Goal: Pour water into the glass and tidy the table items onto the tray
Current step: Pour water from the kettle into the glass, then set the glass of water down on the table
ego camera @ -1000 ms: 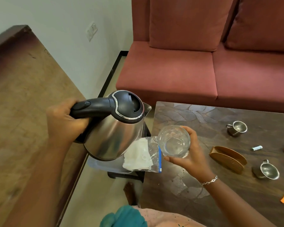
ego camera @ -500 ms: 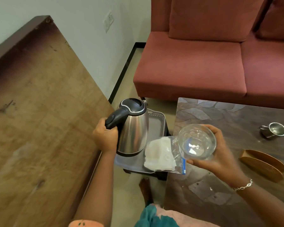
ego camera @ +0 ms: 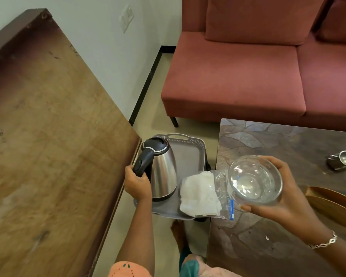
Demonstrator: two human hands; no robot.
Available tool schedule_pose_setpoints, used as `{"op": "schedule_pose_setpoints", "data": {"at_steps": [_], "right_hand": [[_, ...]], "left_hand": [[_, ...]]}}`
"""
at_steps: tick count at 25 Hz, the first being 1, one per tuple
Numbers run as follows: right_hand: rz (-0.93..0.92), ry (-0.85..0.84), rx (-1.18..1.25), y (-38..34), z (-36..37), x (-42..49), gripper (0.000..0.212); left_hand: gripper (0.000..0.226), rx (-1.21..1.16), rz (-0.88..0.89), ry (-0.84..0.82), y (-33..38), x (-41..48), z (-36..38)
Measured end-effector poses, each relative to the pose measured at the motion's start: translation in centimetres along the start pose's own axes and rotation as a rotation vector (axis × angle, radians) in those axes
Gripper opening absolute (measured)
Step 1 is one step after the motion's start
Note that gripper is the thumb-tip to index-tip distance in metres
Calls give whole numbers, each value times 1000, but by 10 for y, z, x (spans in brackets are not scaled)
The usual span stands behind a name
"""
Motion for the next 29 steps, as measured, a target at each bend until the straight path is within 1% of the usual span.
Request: {"op": "schedule_pose_setpoints", "data": {"at_steps": [3,7,13,20,25,29], "right_hand": [[11,-15,-22,2,-3,-1,96],[0,-23,-30,2,-6,-2,90],[-28,-18,-8,1,0,-3,93],[-73,-29,26,0,4,-11,98],[-72,0,55,1,1,-17,90],[-74,7,72,3,-3,-20,90]], "left_hand": [[24,5,-12,0,-11,-1,3],[24,-26,-10,-3,-19,-6,7],[24,-40,-38,-61,-36,-24,-6],[27,-28,-244,-81,-45,-45,-22],[28,-1,-315,-125,-46,-47,-25],[34,47,-342,-195,-45,-50,-27]]}}
Point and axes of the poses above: each hand's wrist, its own x-axis towards the middle knuckle, its own z-axis out of the palm, y = z × x, the point moved 1 cm from there along x, towards the middle knuckle, and after that the axes turned 8 degrees about -x, right-handed, at the moved point
